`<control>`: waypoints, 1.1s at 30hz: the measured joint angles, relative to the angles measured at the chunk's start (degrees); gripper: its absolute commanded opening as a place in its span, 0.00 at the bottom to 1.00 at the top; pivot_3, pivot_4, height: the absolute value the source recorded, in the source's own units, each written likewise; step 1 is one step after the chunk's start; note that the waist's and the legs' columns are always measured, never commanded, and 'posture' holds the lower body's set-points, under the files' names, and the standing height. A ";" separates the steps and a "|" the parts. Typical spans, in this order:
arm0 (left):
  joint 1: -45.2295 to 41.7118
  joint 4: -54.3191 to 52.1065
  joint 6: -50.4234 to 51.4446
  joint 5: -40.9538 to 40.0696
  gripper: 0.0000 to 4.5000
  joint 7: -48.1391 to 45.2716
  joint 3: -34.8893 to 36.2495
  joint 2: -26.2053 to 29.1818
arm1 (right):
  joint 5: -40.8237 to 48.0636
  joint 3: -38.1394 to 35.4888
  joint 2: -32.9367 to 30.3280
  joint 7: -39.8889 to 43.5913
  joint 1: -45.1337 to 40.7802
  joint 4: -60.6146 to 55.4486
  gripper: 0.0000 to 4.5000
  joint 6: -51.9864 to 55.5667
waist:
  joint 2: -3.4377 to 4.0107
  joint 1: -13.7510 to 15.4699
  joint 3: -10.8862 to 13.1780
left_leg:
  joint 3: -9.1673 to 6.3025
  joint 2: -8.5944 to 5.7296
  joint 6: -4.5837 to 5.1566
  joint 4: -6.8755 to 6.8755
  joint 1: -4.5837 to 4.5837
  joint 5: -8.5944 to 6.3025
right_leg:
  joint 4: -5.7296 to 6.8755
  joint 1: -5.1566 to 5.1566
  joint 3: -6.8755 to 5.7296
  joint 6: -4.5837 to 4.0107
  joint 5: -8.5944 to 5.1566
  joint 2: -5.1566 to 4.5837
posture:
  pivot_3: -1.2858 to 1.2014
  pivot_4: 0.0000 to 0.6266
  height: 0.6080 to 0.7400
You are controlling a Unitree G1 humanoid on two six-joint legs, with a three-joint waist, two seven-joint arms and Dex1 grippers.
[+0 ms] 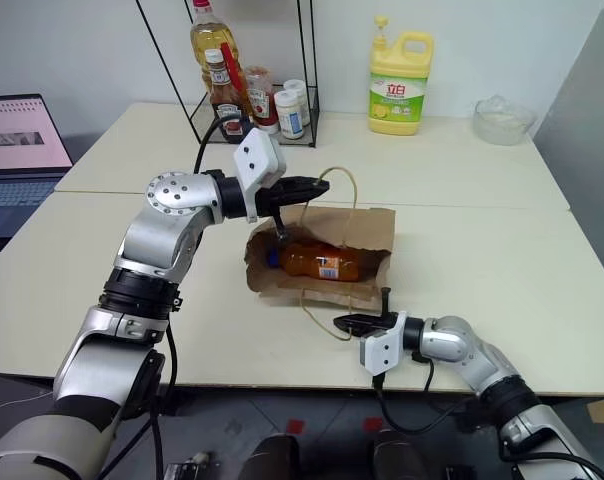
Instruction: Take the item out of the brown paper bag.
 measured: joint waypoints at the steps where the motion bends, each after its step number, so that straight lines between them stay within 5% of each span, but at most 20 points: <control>1: -0.09 0.00 0.00 0.00 0.00 0.00 0.11 0.00 | 0.39 0.04 0.02 0.56 0.33 -0.31 0.13 0.51 | 0.00 0.00 0.00 | 0.00 0.00 0.00 0.00 0.00 0.00 | 0.00 0.00 0.00 0.00 0.00 0.00 | 0.52 0.24 1.00; 12: -0.05 0.23 -0.04 -0.01 0.00 -0.16 0.17 -0.08 | 9.20 -2.22 -4.14 6.24 5.03 -9.16 0.99 6.32 | 0.00 0.24 0.00 | 0.00 -0.02 0.00 -0.01 -0.02 -0.01 | -0.03 0.01 -0.01 0.00 0.00 -0.01 | 0.52 0.24 1.00; 24: 0.03 0.40 -0.22 -0.05 0.00 -0.16 0.29 -0.26 | 20.17 -8.80 -18.29 15.30 17.73 -25.45 0.99 15.83 | -0.03 0.48 0.02 | 0.00 -0.04 0.01 0.00 -0.04 -0.01 | -0.05 0.01 0.00 0.02 -0.01 -0.01 | 0.52 0.24 1.00; 30: 0.10 0.66 -1.11 -0.06 0.00 -0.22 0.31 -0.53 | 25.29 -15.43 -21.47 16.80 15.59 -32.45 0.99 26.39 | -0.04 0.15 0.02 | -0.01 -0.01 0.01 -0.01 -0.03 -0.01 | -0.03 0.00 0.01 0.02 -0.01 0.02 | 0.52 0.24 1.00; 33: 0.09 1.18 -1.36 -0.05 0.00 -0.20 0.34 -0.60 | 27.45 -17.13 -19.27 15.03 10.83 -37.45 0.86 35.72 | -0.04 0.18 0.03 | -0.02 -0.01 0.00 -0.02 -0.04 -0.01 | -0.04 0.00 -0.01 0.02 -0.01 0.02 | 0.52 0.24 1.00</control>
